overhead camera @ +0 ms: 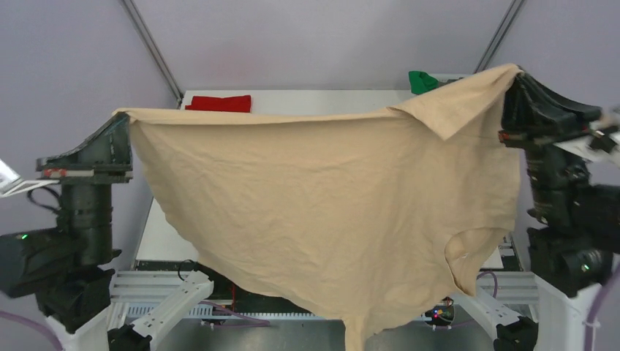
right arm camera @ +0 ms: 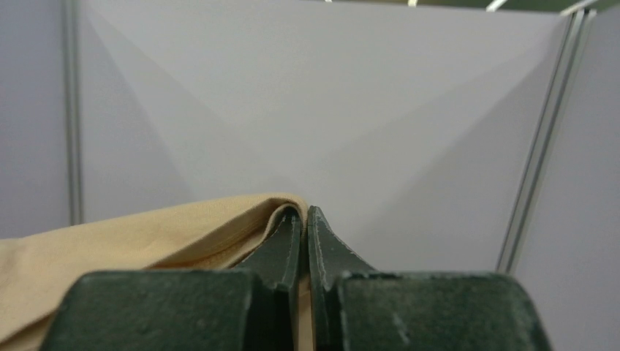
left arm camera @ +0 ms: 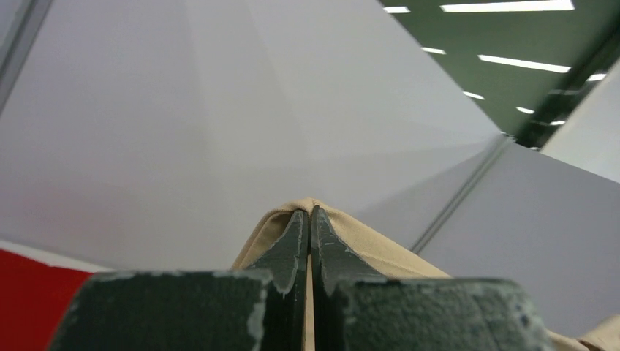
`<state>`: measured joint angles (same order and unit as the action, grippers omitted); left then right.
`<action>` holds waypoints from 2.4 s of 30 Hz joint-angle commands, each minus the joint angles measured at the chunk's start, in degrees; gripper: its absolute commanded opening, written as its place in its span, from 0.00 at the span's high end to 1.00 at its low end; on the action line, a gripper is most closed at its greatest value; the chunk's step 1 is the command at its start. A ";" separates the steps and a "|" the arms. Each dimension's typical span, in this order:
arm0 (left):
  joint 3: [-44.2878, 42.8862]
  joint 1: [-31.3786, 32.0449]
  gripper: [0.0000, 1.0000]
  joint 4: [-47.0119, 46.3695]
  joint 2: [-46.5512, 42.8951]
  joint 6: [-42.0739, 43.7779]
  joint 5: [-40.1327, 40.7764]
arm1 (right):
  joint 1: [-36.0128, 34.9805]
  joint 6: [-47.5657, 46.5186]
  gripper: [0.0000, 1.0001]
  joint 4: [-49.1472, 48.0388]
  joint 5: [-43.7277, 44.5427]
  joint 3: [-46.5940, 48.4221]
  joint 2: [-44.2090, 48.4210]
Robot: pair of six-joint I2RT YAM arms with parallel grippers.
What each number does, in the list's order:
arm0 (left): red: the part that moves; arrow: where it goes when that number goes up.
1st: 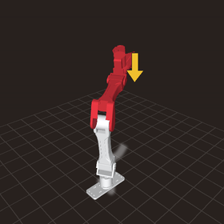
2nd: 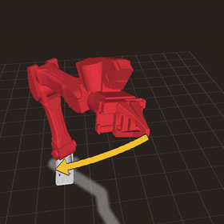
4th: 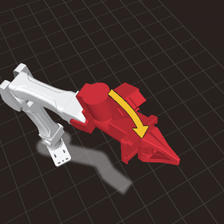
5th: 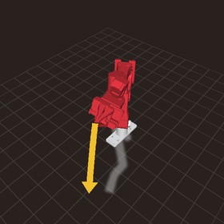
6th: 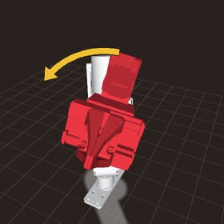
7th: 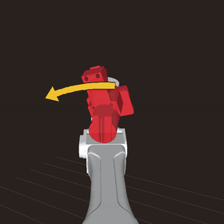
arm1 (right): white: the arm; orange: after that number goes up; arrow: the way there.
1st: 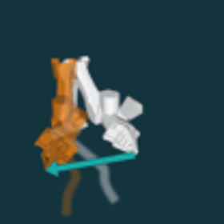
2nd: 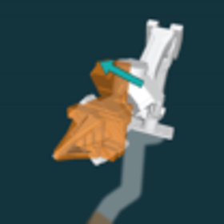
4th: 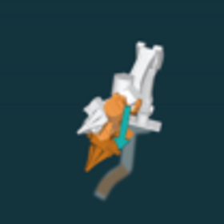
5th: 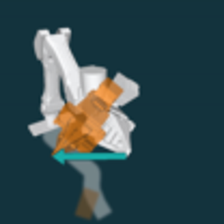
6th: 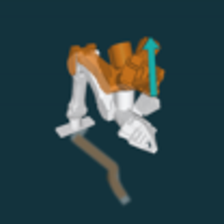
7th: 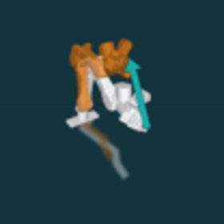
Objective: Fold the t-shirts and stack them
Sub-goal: Flatten out the tshirt
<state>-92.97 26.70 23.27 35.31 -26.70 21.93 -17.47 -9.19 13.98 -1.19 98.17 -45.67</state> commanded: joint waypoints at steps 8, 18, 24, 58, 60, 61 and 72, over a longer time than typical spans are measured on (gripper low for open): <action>21.09 -3.12 0.98 -10.74 28.29 0.06 29.98 | 0.14 -2.53 1.00 -25.55 22.87 -33.80 -16.55; 0.80 -14.20 0.79 -7.45 75.97 -7.88 10.40 | 0.77 1.13 0.84 -32.44 26.63 -25.61 -56.66; -9.85 -14.75 0.00 -6.25 82.53 -5.92 6.25 | 2.00 2.17 0.02 -14.50 26.65 3.86 -75.65; 18.19 -6.58 0.00 -2.40 74.12 -8.86 -9.11 | 2.09 16.11 0.02 -6.84 11.01 -43.34 -53.69; 15.42 -7.65 0.00 -1.58 77.53 -8.95 -9.76 | 2.10 16.11 0.02 -6.88 10.99 -42.10 -55.60; 14.12 -7.87 0.00 -1.22 79.28 -8.84 -9.79 | 2.10 16.08 0.02 -6.85 11.01 -41.38 -56.65; -4.40 -10.50 0.00 6.77 93.96 -8.64 -9.18 | 3.51 15.36 0.02 -5.91 12.95 -25.55 -71.06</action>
<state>-91.94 17.37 26.98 123.39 -32.75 13.41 -15.16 7.40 7.84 9.08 67.00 -110.21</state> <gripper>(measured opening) 0.993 0.979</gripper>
